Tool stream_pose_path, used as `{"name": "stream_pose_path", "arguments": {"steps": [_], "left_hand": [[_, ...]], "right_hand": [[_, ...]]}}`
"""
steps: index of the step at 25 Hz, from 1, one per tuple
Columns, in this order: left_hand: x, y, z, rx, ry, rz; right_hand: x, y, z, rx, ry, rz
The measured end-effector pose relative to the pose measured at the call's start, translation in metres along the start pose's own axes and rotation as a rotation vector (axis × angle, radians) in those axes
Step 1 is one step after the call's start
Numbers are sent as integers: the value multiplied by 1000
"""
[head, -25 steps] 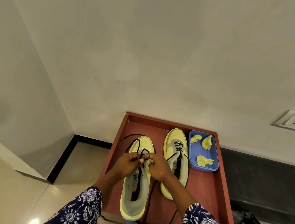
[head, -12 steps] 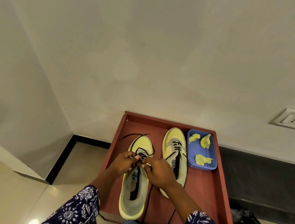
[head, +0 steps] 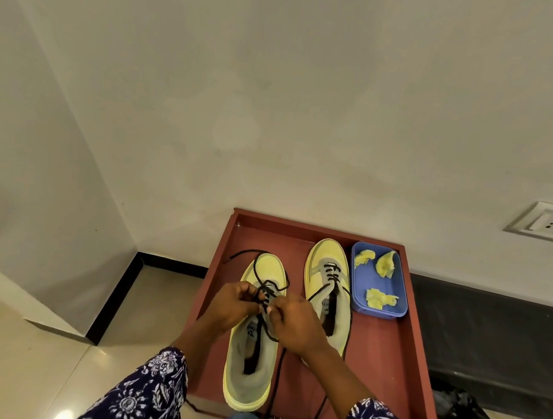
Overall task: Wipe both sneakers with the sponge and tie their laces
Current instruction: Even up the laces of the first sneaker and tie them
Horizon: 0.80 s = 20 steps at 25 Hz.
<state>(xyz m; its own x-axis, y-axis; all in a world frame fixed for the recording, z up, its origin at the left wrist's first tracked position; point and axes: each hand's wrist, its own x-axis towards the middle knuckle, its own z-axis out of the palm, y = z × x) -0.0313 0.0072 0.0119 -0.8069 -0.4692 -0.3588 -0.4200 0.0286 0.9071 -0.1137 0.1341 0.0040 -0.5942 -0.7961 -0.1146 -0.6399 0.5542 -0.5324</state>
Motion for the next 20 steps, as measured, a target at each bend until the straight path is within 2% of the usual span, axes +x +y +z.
{"name": "stream_pose_path", "arguments": {"steps": [2,4,7,9,15,20], "left_hand": [[2,-4,0,27,17,19],[5,-6,1,158,65,69],[10,-7,7,437,141,250],[12,-9,11,514,183,344],[12,-19,15,568,263,491],[13,-23,15,511,320,517]], "right_hand": [[2,-2,-3,78,27,-5],[5,-4,-5,141,38,-6],[6,-8,-5,218,31,42],[6,-10,-4,275,12,66],[9,-14,-2,314,-49,72],[17,-13,-3,289,-133,97]]}}
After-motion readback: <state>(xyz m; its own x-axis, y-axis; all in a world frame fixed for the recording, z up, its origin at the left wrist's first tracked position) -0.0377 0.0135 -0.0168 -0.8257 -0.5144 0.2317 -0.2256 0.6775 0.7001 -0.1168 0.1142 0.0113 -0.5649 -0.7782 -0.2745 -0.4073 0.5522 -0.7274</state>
